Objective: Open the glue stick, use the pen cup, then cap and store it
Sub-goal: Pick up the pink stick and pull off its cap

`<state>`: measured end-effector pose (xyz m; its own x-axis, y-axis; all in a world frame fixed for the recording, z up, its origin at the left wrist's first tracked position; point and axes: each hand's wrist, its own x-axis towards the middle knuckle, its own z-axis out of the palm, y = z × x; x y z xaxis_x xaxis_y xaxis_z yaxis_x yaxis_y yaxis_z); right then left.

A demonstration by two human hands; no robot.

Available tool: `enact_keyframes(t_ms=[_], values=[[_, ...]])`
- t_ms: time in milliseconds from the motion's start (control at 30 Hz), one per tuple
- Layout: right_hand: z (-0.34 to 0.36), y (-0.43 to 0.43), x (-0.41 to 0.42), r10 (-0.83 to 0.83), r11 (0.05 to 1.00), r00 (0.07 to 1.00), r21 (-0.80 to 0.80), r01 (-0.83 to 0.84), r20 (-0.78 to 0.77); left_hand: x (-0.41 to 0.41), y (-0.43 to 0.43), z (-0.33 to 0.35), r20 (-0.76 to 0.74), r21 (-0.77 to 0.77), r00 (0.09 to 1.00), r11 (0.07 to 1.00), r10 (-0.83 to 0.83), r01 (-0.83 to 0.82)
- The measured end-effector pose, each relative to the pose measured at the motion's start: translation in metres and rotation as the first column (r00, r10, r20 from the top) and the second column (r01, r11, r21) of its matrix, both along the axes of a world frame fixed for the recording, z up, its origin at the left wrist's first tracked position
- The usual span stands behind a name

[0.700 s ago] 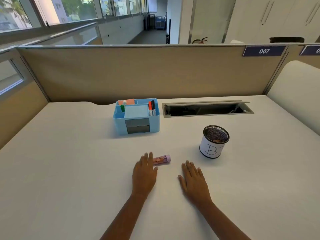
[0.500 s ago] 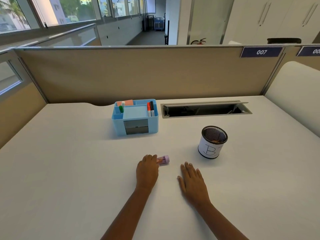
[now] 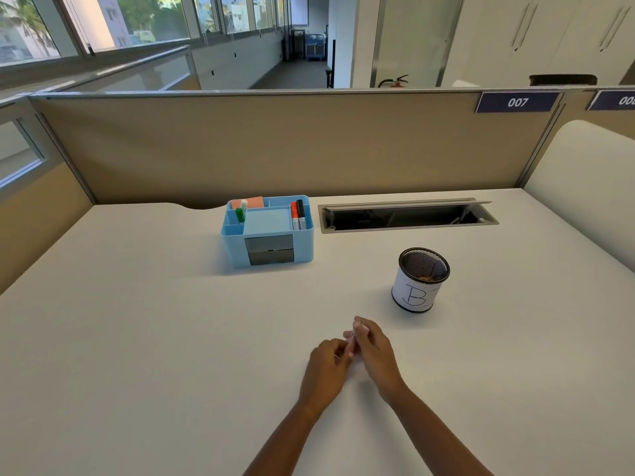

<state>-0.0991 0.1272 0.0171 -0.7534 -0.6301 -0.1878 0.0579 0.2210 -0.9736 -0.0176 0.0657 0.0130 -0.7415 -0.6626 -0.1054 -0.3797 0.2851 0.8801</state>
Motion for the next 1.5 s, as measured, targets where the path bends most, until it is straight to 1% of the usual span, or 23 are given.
enact_keyframes(t_ms=[67, 100, 200, 300, 367, 433, 533, 600, 667, 733, 833, 900, 1033, 1267, 1367, 1433, 1500], values=[[0.005, -0.001, 0.002, -0.020, 0.996, 0.982, -0.078, 0.036, 0.190, -0.002, 0.006, -0.002, -0.015, 0.055, 1.000, 0.998, 0.009, -0.008], [0.005, -0.001, 0.003, -0.027, 0.995, 0.970, -0.089, 0.049, 0.241, -0.003, 0.008, -0.002, -0.028, 0.088, 0.999, 0.996, 0.028, -0.026], [0.003, 0.000, 0.007, 0.008, 0.997, 0.961, -0.075, 0.013, 0.277, -0.001, 0.010, 0.002, -0.070, 0.187, 0.996, 0.981, 0.062, -0.048], [0.003, 0.003, 0.011, 0.025, 0.995, 0.962, -0.097, 0.002, 0.271, 0.005, 0.007, 0.006, -0.055, 0.167, 0.996, 0.984, 0.068, -0.057], [0.005, 0.005, 0.012, -0.017, 0.994, 0.978, -0.106, 0.040, 0.209, 0.008, -0.001, 0.008, -0.025, 0.146, 0.993, 0.983, 0.112, -0.107], [0.003, 0.005, 0.013, -0.073, 0.993, 0.992, -0.088, 0.082, 0.107, 0.009, -0.010, 0.015, -0.037, 0.166, 0.985, 0.973, 0.166, -0.158], [-0.001, 0.008, 0.017, -0.094, 0.994, 0.994, -0.052, 0.091, -0.053, 0.005, -0.015, 0.031, -0.059, 0.204, 0.988, 0.971, 0.143, -0.128], [-0.002, 0.010, 0.020, -0.053, 0.999, 0.979, -0.008, 0.052, -0.198, 0.001, -0.014, 0.041, -0.037, 0.215, 0.995, 0.973, 0.089, -0.079], [-0.001, 0.011, 0.024, -0.005, 1.000, 0.951, 0.024, 0.013, -0.308, -0.003, -0.012, 0.047, -0.008, 0.190, 0.999, 0.981, 0.047, -0.045], [0.000, 0.012, 0.026, 0.030, 0.998, 0.926, 0.057, -0.010, -0.377, -0.006, -0.009, 0.049, 0.012, 0.131, 1.000, 0.991, 0.024, -0.025], [0.002, 0.013, 0.027, 0.086, 0.993, 0.893, 0.115, -0.039, -0.441, -0.008, -0.006, 0.048, 0.049, 0.028, 0.998, 0.999, 0.040, -0.042], [0.003, 0.014, 0.026, 0.119, 0.987, 0.868, 0.151, -0.051, -0.481, -0.009, -0.004, 0.047, 0.052, 0.002, 0.997, 0.998, 0.061, -0.061], [0.003, 0.013, 0.024, 0.143, 0.982, 0.834, 0.181, -0.053, -0.532, -0.009, -0.004, 0.048, 0.036, -0.010, 0.996, 0.996, 0.087, -0.086], [0.001, 0.012, 0.021, 0.145, 0.983, 0.821, 0.174, -0.056, -0.553, -0.011, -0.007, 0.046, 0.029, -0.035, 0.995, 0.995, 0.093, -0.092], [0.001, 0.010, 0.018, 0.154, 0.984, 0.835, 0.160, -0.081, -0.527, -0.012, -0.009, 0.048, 0.006, -0.028, 0.993, 0.993, 0.119, -0.119], [-0.002, 0.009, 0.016, 0.161, 0.984, 0.857, 0.144, -0.103, -0.490, -0.013, -0.011, 0.052, -0.042, 0.021, 0.985, 0.986, 0.165, -0.165], [-0.004, 0.011, 0.015, 0.170, 0.984, 0.880, 0.129, -0.125, -0.445, -0.013, -0.014, 0.055, -0.096, 0.013, 0.974, 0.979, 0.206, -0.206]])
